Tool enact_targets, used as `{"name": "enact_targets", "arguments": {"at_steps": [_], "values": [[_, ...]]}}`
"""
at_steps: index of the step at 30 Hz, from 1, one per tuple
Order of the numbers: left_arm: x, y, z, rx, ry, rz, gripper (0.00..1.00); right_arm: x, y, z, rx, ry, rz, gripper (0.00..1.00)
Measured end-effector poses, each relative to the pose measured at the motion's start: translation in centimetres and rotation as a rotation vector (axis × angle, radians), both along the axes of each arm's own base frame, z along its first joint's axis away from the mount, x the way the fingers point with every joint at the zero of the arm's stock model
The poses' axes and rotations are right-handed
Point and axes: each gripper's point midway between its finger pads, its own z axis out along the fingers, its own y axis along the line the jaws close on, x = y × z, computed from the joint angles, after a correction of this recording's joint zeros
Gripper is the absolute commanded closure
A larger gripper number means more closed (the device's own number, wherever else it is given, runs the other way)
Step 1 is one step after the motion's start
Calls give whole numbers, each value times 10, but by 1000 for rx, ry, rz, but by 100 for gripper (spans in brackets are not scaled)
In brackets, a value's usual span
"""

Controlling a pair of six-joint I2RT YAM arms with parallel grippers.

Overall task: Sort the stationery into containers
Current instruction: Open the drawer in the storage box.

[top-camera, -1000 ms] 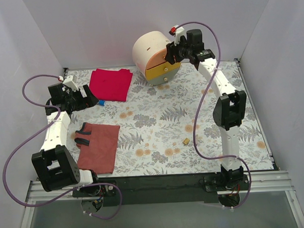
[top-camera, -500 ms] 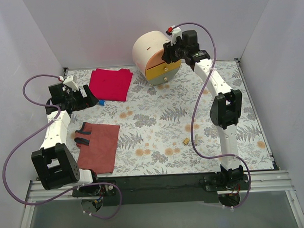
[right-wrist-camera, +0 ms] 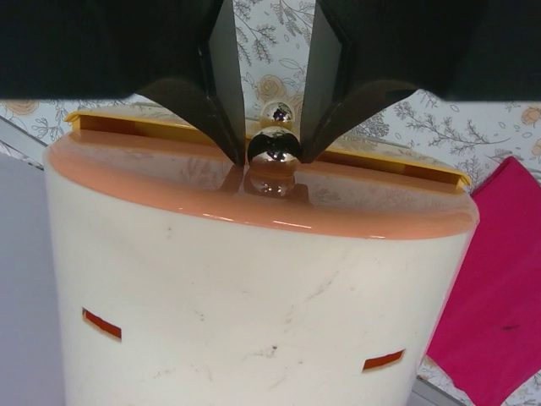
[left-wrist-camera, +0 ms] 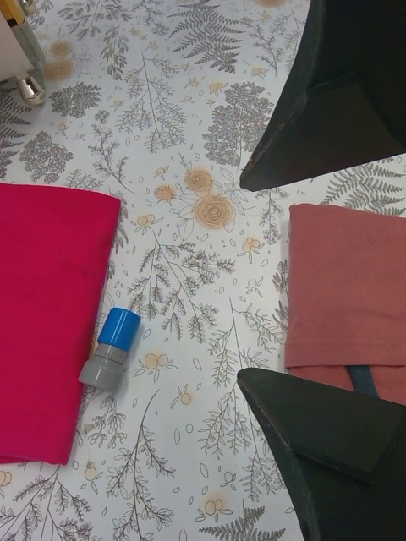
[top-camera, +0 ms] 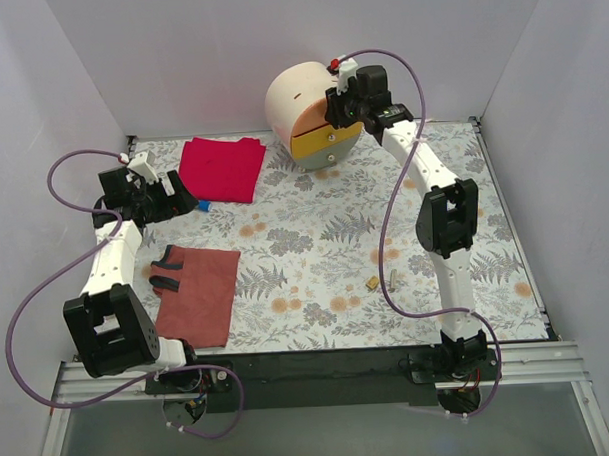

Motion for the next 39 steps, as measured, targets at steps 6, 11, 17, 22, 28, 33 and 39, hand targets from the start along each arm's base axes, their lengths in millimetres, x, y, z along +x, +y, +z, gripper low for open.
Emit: {"name": "enact_targets", "arguments": {"at_steps": [6, 11, 17, 22, 28, 33, 39], "values": [[1, 0, -4, -2, 11, 1, 13, 0, 1, -1, 1, 2, -7, 86], [3, 1, -9, -4, 20, 1, 13, 0, 1, -1, 2, 3, -12, 99], [5, 1, -13, -7, 26, 1, 13, -19, -8, -2, -23, 26, -19, 99], [6, 2, -12, -5, 21, 1, 13, -55, -23, 0, -53, 74, -17, 99], [6, 1, -12, -6, 19, 1, 13, -95, -38, 9, -56, 107, -4, 90], [6, 1, -11, -8, 18, -1, 12, -117, -42, 5, -59, 141, 16, 51], [13, -3, -10, -5, 17, -21, 11, -129, -34, -1, -57, 167, 95, 42]]}}
